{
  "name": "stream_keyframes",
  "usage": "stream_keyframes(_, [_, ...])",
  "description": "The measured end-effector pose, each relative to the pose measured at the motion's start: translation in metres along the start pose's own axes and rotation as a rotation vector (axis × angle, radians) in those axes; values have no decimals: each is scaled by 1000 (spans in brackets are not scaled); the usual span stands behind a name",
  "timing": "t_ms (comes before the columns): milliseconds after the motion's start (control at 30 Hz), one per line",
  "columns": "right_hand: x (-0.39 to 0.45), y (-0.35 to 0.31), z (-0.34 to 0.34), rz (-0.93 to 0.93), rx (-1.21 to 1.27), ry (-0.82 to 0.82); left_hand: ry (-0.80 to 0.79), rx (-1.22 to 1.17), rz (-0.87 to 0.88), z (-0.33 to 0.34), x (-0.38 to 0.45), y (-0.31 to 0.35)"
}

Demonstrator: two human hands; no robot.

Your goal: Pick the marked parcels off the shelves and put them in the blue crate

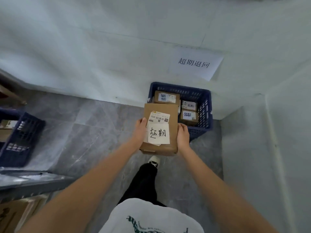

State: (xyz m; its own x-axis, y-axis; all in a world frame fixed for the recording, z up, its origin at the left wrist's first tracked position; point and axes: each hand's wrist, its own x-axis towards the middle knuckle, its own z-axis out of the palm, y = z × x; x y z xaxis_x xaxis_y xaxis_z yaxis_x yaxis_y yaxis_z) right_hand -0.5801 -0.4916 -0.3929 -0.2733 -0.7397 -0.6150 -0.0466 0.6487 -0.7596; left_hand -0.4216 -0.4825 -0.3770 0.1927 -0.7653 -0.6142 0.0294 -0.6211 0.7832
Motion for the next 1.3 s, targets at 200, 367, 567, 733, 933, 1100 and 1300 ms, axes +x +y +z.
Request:
stream_keyframes(200, [86, -23, -38, 133, 155, 80, -91, 98, -44, 84, 90, 29])
stream_keyframes(367, [145, -28, -77, 245, 246, 131, -238, 15, -167, 146, 133, 50])
stream_keyframes(567, [214, -36, -118, 284, 206, 102, -265, 53, -316, 223, 187, 59])
stream_keyframes(733, [282, -37, -146, 329, 138, 100, -177, 49, -425, 271, 234, 46])
stream_keyframes(933, [368, -28, -146, 286, 72, 29, -127, 36, -463, 308, 306, 15])
stream_keyframes(1100, [443, 17, -131, 235, 10, -21, -93, 8, -497, 330, 372, -25])
stream_keyframes(1300, [499, 56, -117, 187, -62, -63, -111, 30, -545, 351, 426, -54])
